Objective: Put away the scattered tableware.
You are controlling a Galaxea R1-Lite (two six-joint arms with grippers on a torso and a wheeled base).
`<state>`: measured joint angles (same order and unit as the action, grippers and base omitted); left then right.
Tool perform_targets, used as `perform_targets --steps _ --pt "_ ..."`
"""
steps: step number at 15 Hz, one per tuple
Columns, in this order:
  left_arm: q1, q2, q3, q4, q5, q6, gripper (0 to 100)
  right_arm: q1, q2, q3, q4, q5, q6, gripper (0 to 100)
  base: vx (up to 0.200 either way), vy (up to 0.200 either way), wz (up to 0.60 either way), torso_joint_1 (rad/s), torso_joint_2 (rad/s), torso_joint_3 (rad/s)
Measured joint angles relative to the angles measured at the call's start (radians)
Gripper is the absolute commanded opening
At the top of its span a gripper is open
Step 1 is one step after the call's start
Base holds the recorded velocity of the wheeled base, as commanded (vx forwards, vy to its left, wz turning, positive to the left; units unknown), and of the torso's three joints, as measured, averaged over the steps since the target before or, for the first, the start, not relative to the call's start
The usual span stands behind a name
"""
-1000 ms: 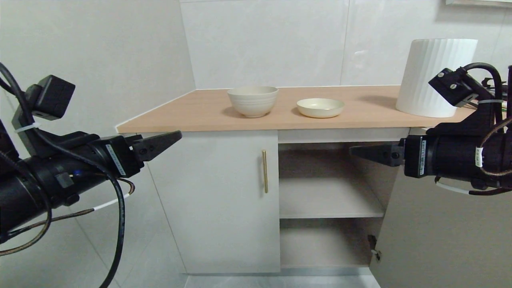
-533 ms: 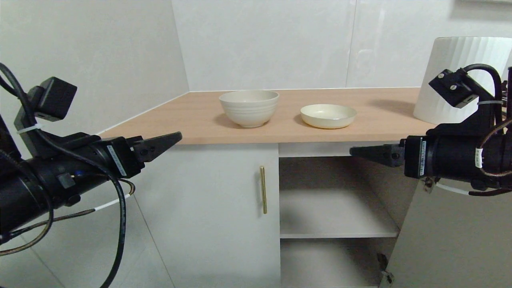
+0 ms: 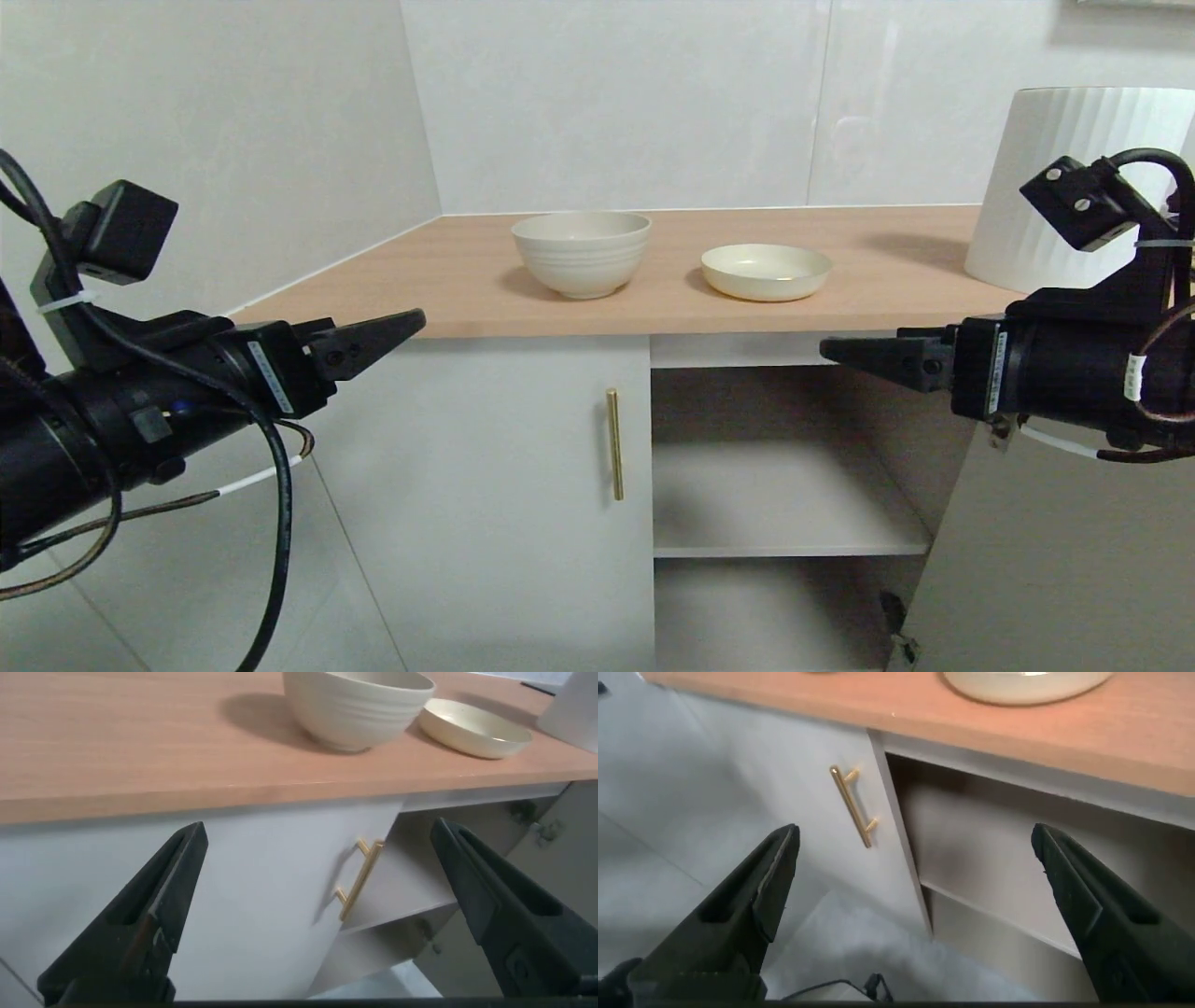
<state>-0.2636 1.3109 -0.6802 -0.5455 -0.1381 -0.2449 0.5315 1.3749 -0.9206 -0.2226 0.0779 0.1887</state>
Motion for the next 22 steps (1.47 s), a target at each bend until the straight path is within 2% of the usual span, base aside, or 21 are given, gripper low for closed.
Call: perform_targets --steps 5,18,22 --pt "0.000 0.014 0.001 0.001 -0.018 -0.002 100 -0.011 0.031 0.003 -0.001 -0.001 -0.001 100 0.000 0.000 0.00 0.060 -0.21 -0.200" --pt "0.000 0.099 -0.005 0.003 -0.014 -0.002 100 -0.032 0.085 0.009 -0.036 -0.002 -0.003 100 0.000 0.000 0.00 0.186 -0.49 -0.286" --pt "0.000 0.101 -0.036 0.112 -0.014 0.000 100 -0.037 0.108 0.009 -0.072 -0.003 -0.017 100 0.000 0.000 0.00 0.156 -0.37 -0.205"
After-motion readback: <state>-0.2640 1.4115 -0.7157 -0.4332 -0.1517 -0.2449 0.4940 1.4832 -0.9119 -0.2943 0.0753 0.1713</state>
